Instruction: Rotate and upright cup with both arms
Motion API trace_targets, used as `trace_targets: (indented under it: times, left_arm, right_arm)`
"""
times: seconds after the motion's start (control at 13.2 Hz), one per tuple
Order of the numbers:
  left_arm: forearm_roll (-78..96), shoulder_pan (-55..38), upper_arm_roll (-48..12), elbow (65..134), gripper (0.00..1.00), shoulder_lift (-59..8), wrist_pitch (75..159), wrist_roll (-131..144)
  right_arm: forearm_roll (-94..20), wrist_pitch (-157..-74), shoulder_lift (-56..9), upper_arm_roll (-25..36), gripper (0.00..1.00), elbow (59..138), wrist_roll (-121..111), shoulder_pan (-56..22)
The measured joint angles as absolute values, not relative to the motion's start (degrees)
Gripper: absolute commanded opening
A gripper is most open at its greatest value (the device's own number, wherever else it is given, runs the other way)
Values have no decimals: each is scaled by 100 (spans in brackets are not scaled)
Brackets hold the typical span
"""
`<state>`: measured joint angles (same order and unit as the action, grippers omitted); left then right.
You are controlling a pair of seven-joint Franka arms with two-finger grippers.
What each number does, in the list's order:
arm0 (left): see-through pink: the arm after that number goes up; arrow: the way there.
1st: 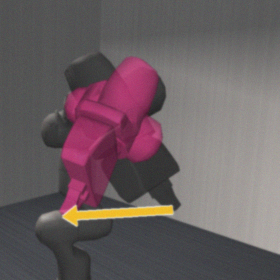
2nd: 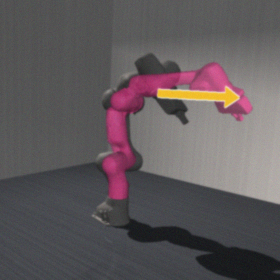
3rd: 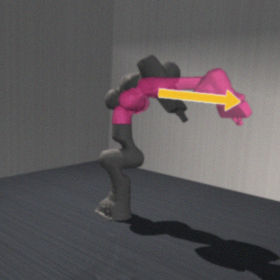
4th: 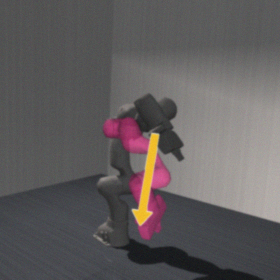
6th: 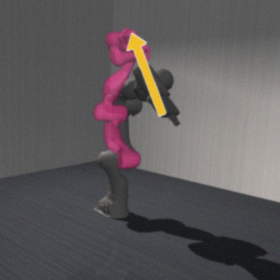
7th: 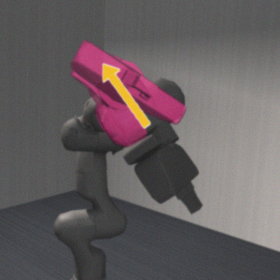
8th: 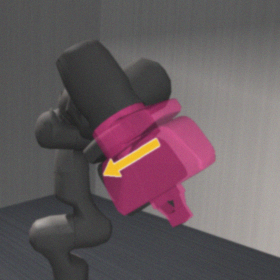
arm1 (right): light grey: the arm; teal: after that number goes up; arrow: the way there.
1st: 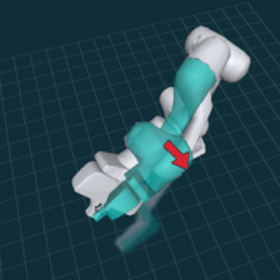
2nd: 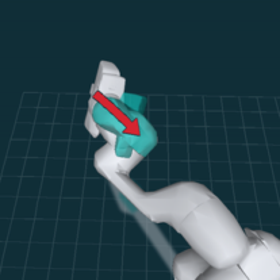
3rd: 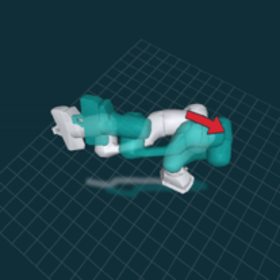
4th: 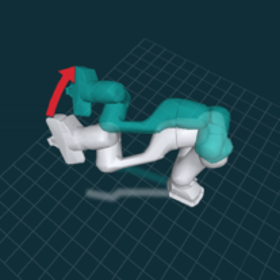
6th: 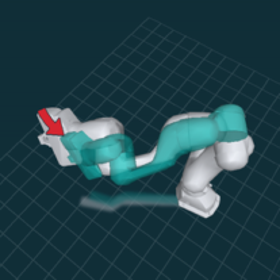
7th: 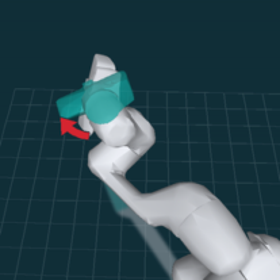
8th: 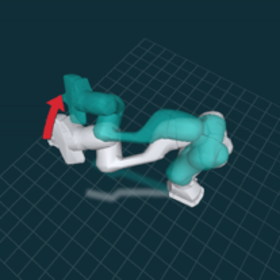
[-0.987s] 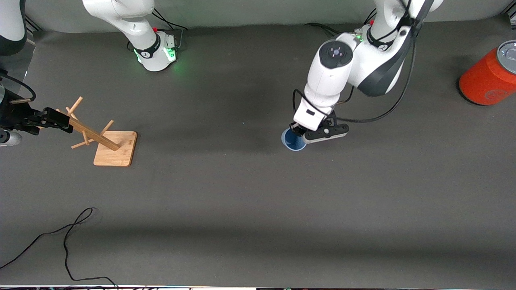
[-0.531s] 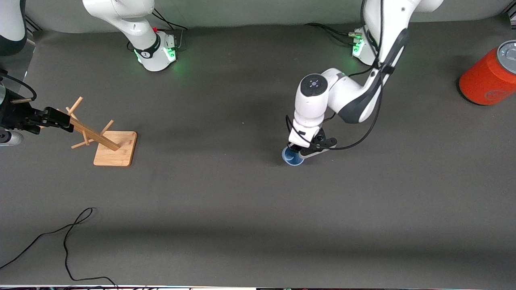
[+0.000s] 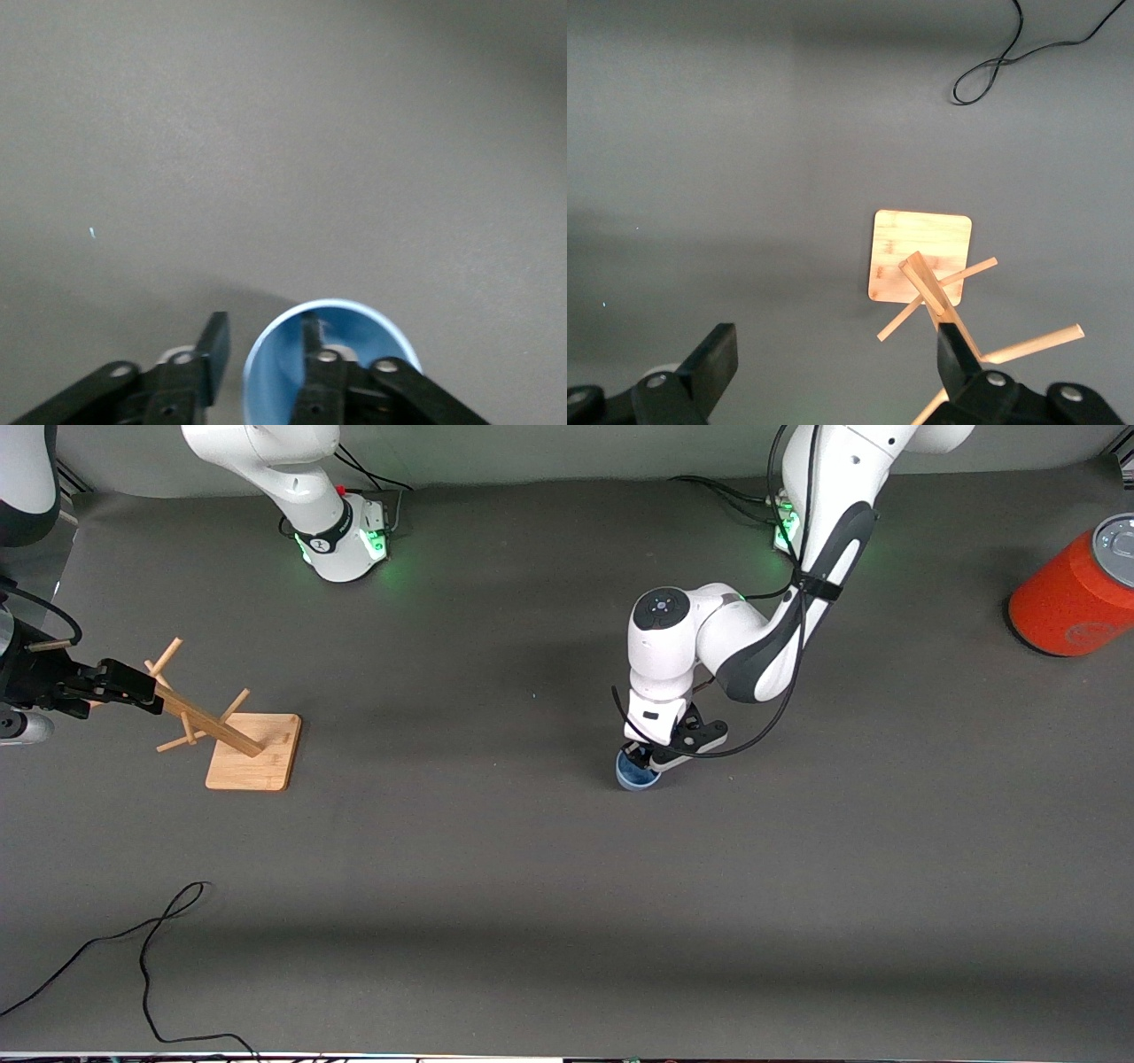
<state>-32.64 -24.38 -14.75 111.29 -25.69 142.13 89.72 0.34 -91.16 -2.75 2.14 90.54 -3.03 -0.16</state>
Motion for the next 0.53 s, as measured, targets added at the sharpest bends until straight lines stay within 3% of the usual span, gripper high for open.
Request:
trace_targets:
  times: [0.23, 0.53]
  left_arm:
    - [-2692, -2430, -1596, 10464, 100, -2533, 13215, 8647]
    - [-1124, -2138, -1651, 8519, 100, -2288, 10458, 6461]
  right_arm:
    - [34, -9116, -275, 212, 100, 9056, -303, -16]
    - [34, -9115, -275, 211, 100, 9058, -303, -16]
